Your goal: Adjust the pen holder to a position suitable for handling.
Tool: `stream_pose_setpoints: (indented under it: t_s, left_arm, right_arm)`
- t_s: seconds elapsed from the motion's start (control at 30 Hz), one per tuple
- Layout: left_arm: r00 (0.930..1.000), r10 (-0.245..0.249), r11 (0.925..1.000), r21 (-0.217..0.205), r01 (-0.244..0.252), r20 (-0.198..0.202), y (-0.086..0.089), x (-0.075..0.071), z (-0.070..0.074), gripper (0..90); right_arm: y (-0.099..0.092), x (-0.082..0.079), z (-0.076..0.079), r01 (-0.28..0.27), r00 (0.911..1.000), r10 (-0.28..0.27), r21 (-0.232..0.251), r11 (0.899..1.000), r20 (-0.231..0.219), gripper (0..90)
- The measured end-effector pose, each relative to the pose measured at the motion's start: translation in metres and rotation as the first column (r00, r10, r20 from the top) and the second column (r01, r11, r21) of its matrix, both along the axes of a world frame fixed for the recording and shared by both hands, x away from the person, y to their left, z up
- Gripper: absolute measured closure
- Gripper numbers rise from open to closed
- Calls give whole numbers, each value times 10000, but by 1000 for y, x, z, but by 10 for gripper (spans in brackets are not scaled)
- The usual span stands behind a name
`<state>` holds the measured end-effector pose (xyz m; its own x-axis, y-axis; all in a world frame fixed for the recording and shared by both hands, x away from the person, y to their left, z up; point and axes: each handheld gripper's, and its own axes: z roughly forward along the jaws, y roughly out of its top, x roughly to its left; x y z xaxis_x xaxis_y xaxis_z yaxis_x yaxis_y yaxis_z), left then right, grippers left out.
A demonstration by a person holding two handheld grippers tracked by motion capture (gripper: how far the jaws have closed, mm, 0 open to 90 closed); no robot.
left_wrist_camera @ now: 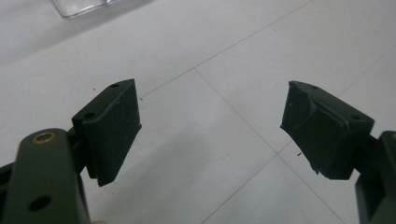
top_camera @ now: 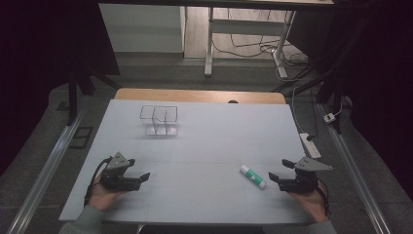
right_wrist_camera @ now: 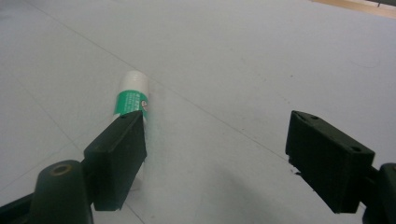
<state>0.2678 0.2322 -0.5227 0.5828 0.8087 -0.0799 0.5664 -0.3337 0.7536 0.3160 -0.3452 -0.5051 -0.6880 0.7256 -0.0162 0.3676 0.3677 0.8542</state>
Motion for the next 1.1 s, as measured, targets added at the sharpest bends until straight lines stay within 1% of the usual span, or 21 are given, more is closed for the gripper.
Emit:
stream_pose_setpoints:
  t_s: [0.2,0.3,0.47,0.5,0.87,1.1]
  left_arm:
    - [10000,5,10000,61,-6,29,-1,-1,0,190]
    - [10000,3,10000,84,-3,32,-1,-1,0,190]
    - [10000,23,10000,75,-23,30,-1,-1,0,190]
    - [10000,27,10000,65,-27,24,-1,-1,0,190]
    - [9999,143,9999,-20,-143,65,1,2,2,197]
    - [9998,184,9998,-72,-184,50,3,5,5,201]
  right_arm:
    - [1,-1,0,-58,10000,58,128,9999,51,224]
    - [1,0,0,-34,10000,34,3,10000,42,224]
    - [1,0,-1,-32,10000,32,35,10000,-13,225]
    - [1,0,-1,-53,10000,53,-61,10000,-32,225]
    - [1,0,-1,39,10000,-39,58,10000,9,234]
    - [2,1,-2,75,10000,-75,22,10000,-36,237]
